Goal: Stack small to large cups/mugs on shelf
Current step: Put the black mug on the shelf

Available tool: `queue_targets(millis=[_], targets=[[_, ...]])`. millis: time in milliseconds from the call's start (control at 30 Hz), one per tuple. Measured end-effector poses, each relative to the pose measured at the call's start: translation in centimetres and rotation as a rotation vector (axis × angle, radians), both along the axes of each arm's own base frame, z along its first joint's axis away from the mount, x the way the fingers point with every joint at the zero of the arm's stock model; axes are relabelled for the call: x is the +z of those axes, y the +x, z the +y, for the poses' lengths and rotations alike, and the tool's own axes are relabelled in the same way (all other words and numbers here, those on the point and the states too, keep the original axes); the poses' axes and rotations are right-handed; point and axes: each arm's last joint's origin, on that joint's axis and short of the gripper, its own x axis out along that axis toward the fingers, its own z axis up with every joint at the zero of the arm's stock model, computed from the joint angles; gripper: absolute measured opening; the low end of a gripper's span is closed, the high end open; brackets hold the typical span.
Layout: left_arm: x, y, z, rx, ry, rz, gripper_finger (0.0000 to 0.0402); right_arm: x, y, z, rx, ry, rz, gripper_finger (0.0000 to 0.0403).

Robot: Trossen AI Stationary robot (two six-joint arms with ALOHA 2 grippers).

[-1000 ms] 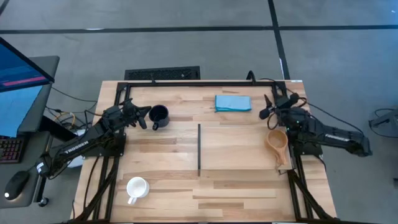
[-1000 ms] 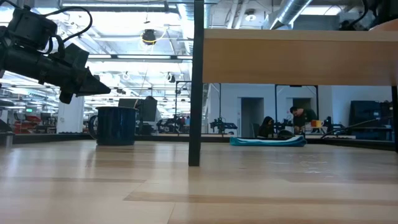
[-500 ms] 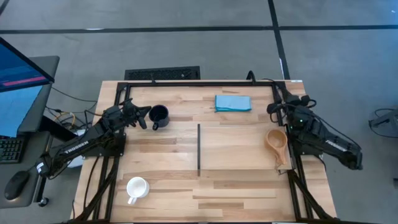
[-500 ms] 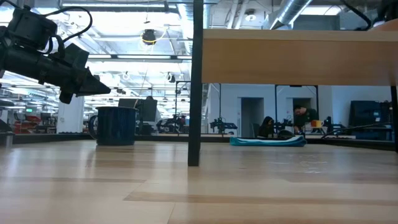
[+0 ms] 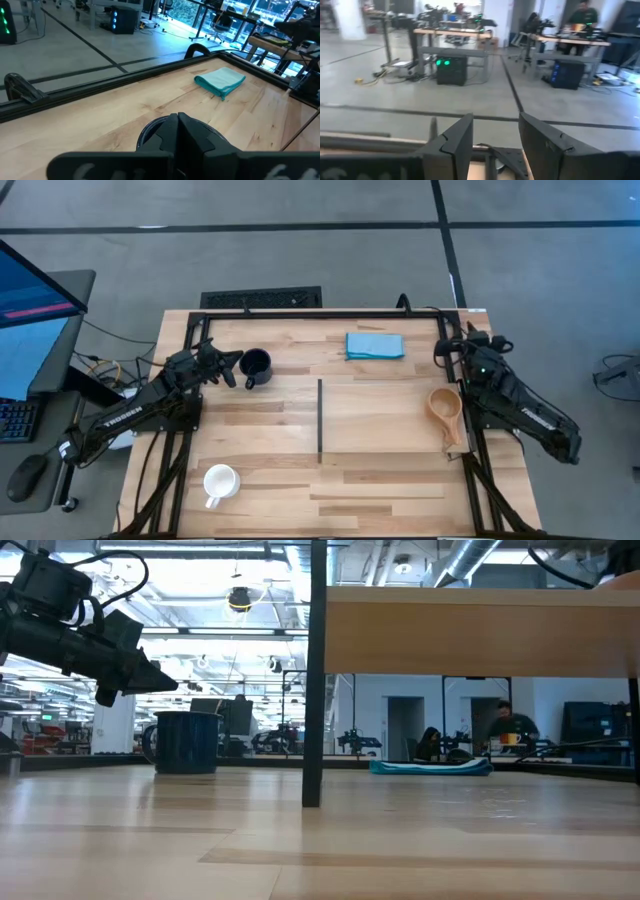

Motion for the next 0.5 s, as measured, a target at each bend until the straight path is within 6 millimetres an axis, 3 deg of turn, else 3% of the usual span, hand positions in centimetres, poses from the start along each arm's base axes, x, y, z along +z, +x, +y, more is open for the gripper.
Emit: queue_targets(millis=[500], targets=[[0.0,0.0,0.0,-0.009,0.050,0.032,0.0000,-2.3,0.6,-0.3,0.029,0.051,0.117,0.0182]])
